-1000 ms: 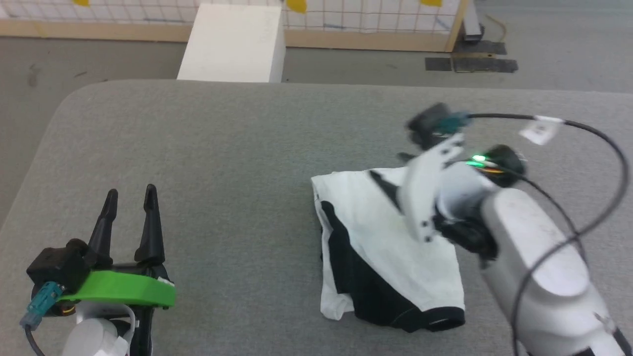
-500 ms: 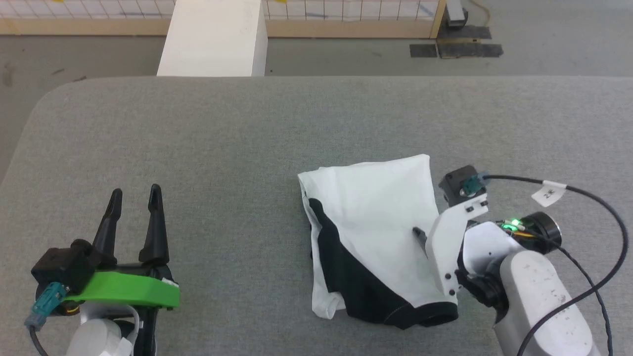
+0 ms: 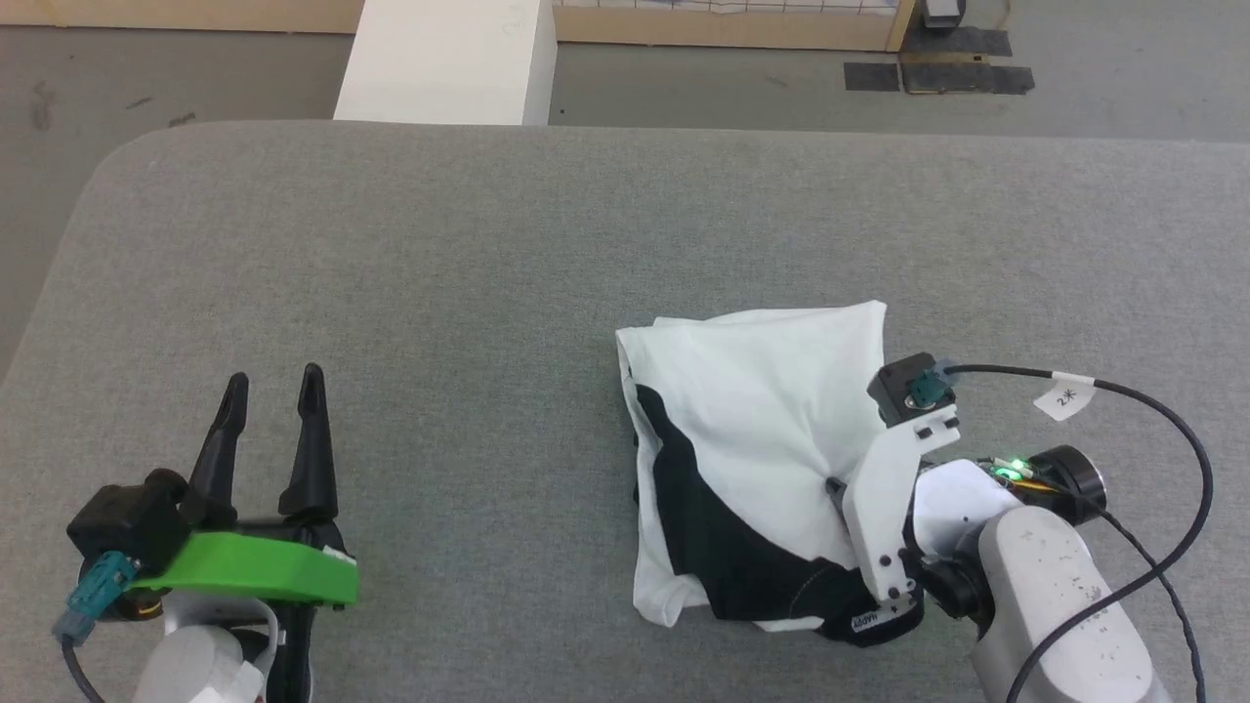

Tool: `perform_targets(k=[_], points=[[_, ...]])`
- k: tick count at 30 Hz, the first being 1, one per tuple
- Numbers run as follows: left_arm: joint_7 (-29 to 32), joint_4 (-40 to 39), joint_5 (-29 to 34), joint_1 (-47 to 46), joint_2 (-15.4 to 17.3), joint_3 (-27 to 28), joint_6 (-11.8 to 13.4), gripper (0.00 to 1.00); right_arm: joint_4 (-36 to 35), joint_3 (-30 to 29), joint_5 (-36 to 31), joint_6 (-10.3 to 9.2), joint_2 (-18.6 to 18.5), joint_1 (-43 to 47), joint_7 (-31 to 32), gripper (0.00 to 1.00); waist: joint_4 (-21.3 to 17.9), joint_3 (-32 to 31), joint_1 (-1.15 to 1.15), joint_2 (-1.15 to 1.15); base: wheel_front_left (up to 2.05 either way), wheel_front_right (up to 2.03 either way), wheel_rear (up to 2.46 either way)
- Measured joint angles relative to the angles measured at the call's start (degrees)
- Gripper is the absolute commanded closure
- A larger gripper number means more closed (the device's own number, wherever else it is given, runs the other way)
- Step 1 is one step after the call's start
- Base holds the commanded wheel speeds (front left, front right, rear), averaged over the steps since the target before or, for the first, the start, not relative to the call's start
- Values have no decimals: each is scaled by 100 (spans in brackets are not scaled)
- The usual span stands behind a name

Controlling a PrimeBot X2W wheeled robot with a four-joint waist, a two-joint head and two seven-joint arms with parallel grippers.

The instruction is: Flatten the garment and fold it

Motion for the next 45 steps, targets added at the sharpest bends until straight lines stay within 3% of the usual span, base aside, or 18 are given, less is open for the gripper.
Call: perform_targets(k=[1, 8, 11, 15, 22, 27, 33, 45], points=[[0, 7, -3, -3, 2, -5, -1, 0, 21, -1, 2, 0, 3, -7, -5, 100, 3, -5, 0, 0, 0, 0, 0], [0, 35, -9, -14, 18, -100, 0, 0, 108, 112, 34, 3, 15, -64, -111, 100, 6, -63, 0, 0, 0, 0, 0], [1, 25, -31, -21, 43, -147, -1, 0, -3, 400, 163, 3, -186, -76, -125, 100, -55, -71, 0, 0, 0, 0, 0], [0, -47, -43, -9, 141, -45, -1, 0, -307, 869, 450, 4, -724, -118, 77, 100, -276, -76, 0, 0, 0, 0, 0], [0, -250, -47, -6, 286, 54, -1, 0, -722, 1062, 910, 3, -1813, -237, 456, 100, -978, -13, 0, 0, 0, 0, 0], [0, -410, -47, -59, 481, 56, -1, 0, -775, 772, 989, 3, -2212, -459, 432, 100, -1589, 196, 0, 0, 0, 0, 0], [111, -709, -47, -264, 765, 112, -1, 0, -528, 75, 872, 3, -2469, -682, 221, 100, -2047, 673, 0, 0, 0, 0, 0], [449, -1404, -157, -293, 1298, 582, 54, 0, -249, -1635, 137, 3, -2610, -1126, -57, 100, -2218, 1896, 2, 0, 0, 0, 0]])
